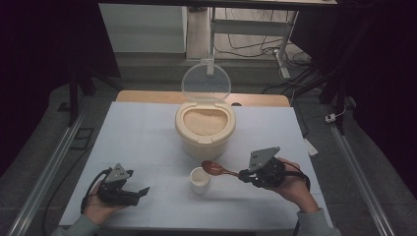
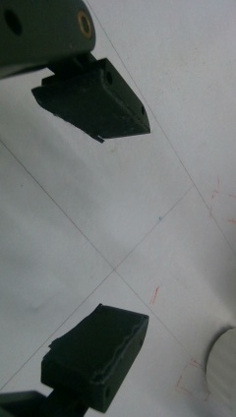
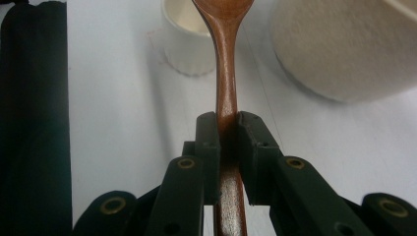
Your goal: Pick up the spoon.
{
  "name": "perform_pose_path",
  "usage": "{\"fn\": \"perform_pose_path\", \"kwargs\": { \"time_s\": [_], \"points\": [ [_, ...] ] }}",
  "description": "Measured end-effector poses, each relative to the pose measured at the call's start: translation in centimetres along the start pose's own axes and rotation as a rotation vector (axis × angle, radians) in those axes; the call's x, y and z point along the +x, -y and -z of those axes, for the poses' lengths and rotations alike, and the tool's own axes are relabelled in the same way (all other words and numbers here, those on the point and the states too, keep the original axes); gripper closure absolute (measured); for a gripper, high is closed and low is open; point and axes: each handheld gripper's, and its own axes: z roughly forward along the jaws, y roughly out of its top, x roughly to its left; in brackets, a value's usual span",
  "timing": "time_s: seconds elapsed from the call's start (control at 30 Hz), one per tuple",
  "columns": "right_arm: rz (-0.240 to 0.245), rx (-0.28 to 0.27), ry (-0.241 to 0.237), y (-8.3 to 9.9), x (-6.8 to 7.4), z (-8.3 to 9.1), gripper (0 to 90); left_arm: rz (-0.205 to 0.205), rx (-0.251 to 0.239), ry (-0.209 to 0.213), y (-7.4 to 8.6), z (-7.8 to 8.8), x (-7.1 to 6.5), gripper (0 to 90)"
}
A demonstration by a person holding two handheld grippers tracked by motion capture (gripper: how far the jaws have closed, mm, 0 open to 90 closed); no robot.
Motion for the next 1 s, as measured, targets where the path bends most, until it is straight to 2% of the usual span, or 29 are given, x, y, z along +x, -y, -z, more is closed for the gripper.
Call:
{"fn": "perform_pose_path", "kwargs": {
  "time_s": [0.27,0.83,1.0],
  "points": [
    [0.043,0.004,-0.012,-1.5,0.6,-1.4,79.1,0.0,-0.001,0.0,0.0,0.0,0.0,13.0],
    [0.076,0.001,-0.008,-2.9,1.1,-2.6,79.2,-0.004,-0.003,0.003,-0.2,0.1,-0.1,13.1],
    [0.072,-0.006,-0.005,-3.0,1.1,-2.8,79.2,-0.013,-0.017,0.007,-0.7,0.4,-0.4,13.1]
  ]
}}
